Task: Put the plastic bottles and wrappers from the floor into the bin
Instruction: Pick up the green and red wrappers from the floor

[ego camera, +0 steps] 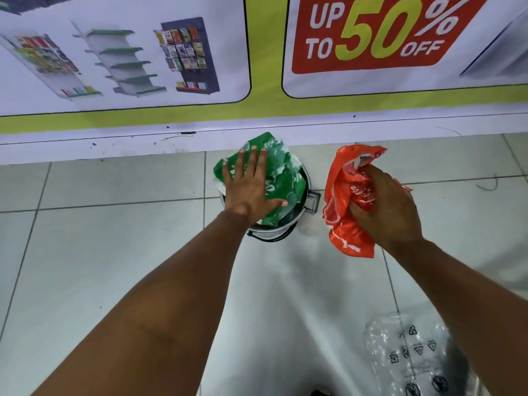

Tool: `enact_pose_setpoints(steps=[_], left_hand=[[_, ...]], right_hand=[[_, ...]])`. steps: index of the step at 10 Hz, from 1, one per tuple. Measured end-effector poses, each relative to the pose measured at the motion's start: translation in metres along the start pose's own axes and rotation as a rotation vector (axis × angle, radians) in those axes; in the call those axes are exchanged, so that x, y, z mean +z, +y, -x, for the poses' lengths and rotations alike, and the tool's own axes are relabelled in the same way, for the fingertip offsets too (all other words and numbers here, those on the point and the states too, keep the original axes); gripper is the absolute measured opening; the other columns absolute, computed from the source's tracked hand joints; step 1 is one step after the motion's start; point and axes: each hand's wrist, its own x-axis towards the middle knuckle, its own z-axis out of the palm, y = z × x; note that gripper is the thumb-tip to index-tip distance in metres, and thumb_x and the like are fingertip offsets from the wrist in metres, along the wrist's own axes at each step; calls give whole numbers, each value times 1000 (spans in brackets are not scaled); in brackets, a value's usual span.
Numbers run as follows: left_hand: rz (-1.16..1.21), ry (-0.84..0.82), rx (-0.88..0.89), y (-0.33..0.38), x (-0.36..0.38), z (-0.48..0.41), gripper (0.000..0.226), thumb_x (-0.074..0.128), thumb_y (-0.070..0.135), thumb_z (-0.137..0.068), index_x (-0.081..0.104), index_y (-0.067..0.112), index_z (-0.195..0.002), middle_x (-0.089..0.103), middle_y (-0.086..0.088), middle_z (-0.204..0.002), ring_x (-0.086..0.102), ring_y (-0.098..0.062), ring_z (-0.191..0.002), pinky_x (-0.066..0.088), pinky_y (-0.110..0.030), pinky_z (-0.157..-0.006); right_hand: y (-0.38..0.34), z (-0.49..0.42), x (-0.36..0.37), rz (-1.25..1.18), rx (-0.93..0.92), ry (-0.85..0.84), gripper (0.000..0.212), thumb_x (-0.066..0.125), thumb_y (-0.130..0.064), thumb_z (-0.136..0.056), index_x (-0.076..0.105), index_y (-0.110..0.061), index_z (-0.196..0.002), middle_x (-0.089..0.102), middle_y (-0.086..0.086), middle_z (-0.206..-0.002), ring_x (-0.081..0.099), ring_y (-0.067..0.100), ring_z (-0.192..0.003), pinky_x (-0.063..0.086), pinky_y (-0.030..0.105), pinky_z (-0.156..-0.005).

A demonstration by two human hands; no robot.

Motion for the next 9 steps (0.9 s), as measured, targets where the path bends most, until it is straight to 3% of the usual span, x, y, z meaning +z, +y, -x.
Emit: enact_pose_setpoints(steps=[2,4,5,7,8,9], left_hand=[[-16,58,9,-18,-25,28,109,45,80,-79,-12,24,-154,-13,-6,-165,-14,-29,-149,-3,-57,-117],[22,165,-43,-51,-41,64,97,54,63,-87,-2,23,-156,0,-10,-165,-3,-31,-150,8,-58,-118],[41,198,-62,-74,-37,78,92,59,55,-89,7,21,-157,9,-12,-164,5,-33,-150,14,-60,-117],[-27,169,-40,-107,-27,81,91,65,45,-87,12,20,-156,12,-13,-164,8,-35,-149,16,-63,-115],[-36,186,-51,-115,-27,74,91,65,46,-86,14,19,-157,12,-13,-164,8,-35,-149,16,-63,-115],[-17,188,-62,-115,-35,66,92,62,49,-87,10,20,-157,9,-12,-164,5,-34,-149,13,-62,-115]], right_hand=[[-29,-2,9,57,-63,10,56,66,-43,-82,47,-27,-131,68,3,-115,61,29,-107,40,51,-104],[-86,-26,33,37,-47,178,58,73,-50,-67,51,-24,-114,68,7,-102,59,32,-102,38,48,-94],[-117,-47,62,-51,-36,149,61,75,-50,-66,52,-18,-113,68,10,-101,60,33,-101,38,48,-94],[-146,-80,120,-165,60,47,68,71,-44,-77,39,-18,-132,64,14,-117,60,40,-104,50,50,-88],[-136,-88,138,203,50,-207,81,71,-43,-80,32,-11,-144,48,16,-142,45,40,-130,38,55,-105],[-129,-87,138,448,97,-469,103,71,-41,-81,6,-15,-156,12,12,-164,6,40,-149,10,66,-116]])
